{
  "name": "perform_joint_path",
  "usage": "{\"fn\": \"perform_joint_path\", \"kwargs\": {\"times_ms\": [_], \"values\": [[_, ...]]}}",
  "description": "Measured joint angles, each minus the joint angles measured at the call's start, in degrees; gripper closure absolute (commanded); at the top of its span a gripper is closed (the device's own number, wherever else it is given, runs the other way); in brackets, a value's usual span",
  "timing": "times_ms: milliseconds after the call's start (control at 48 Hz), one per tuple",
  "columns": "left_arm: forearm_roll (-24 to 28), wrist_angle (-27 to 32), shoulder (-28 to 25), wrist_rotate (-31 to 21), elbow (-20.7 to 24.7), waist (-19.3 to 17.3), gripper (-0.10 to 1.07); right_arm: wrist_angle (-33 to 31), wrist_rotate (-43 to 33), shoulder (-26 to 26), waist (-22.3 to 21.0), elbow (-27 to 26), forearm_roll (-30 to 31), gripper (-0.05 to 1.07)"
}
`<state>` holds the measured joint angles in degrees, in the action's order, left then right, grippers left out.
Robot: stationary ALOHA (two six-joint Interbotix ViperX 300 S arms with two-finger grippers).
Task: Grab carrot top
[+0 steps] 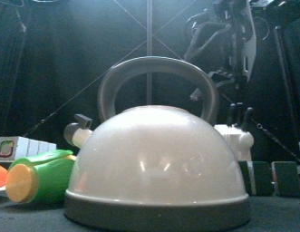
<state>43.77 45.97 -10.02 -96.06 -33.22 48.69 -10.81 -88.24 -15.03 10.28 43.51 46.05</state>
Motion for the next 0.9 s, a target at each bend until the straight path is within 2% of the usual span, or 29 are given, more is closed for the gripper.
{"fn": "perform_joint_path", "kwargs": {"times_ms": [354, 896], "values": [[3.43, -0.18, -1.23, -0.18, 0.0, -0.35, 0.14, 0.0, 0.0, 0.18, 0.0, 0.0, 0.0, 0.06], [3.16, -1.05, -1.93, -0.53, 0.0, -1.76, 0.17, 0.0, 0.0, 1.05, 0.09, 0.0, 0.0, 0.06]]}}
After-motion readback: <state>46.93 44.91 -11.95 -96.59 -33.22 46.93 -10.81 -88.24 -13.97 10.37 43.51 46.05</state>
